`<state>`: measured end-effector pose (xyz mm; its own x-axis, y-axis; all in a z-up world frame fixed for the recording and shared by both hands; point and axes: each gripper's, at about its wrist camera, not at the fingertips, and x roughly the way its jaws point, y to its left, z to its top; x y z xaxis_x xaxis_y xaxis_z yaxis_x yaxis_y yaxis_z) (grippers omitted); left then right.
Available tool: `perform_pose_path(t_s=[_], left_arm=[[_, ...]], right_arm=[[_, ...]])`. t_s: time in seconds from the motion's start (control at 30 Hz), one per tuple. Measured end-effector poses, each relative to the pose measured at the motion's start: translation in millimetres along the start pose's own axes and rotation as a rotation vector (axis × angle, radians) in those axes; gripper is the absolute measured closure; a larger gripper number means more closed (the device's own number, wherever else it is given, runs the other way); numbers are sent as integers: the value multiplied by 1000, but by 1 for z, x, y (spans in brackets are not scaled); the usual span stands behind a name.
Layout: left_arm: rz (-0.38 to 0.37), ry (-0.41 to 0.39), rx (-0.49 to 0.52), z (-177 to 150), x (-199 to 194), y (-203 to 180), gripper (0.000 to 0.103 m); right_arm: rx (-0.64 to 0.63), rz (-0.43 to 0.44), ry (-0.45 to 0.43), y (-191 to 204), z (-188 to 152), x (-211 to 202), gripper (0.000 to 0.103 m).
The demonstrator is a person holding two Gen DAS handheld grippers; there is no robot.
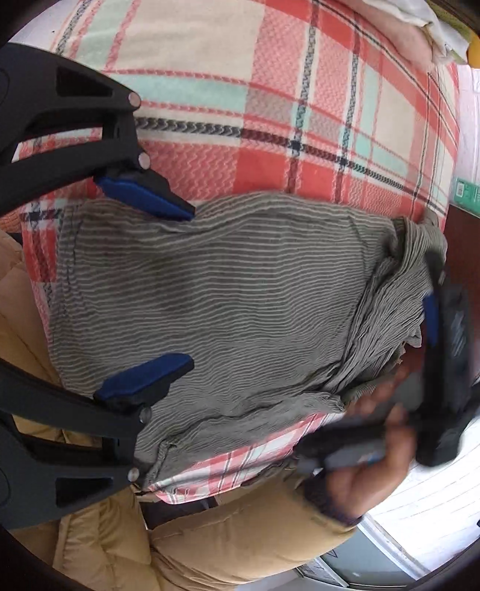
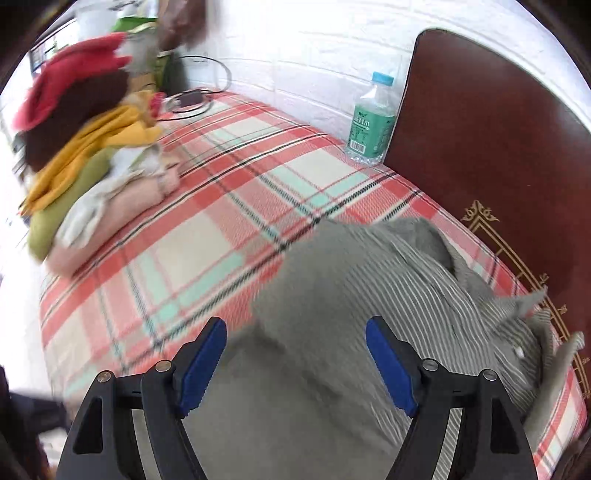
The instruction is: Fold clothes
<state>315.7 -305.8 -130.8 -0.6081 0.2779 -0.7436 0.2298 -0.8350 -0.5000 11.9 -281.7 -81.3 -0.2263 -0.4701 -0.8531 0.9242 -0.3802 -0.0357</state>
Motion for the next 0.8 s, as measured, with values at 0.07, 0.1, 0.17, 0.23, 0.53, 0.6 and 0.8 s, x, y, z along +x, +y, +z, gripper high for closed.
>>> perform_pose_path(t_s=[0.07, 0.1, 0.17, 0.23, 0.53, 0.6, 0.8], left_arm=[[-9, 7, -16, 2, 1, 6, 46], [-15, 11, -24, 4, 1, 9, 52], [-35, 15, -48, 5, -2, 17, 62], [-56, 19, -62, 6, -1, 21, 64], [-166, 25, -55, 17, 4, 10, 88], [-211, 13, -42, 22, 0, 2, 88], [-322, -9, 84, 42, -8, -49, 88]], right_arm=[[23, -3, 15, 9, 14, 23, 23], [28, -23, 22, 9, 18, 32, 23], [27, -72, 60, 12, 26, 52, 23], [20, -108, 88, 13, 28, 68, 23], [136, -55, 57, -37, 15, 65, 89], [272, 59, -17, -65, 9, 44, 90], [603, 359, -232, -151, -41, -23, 90]])
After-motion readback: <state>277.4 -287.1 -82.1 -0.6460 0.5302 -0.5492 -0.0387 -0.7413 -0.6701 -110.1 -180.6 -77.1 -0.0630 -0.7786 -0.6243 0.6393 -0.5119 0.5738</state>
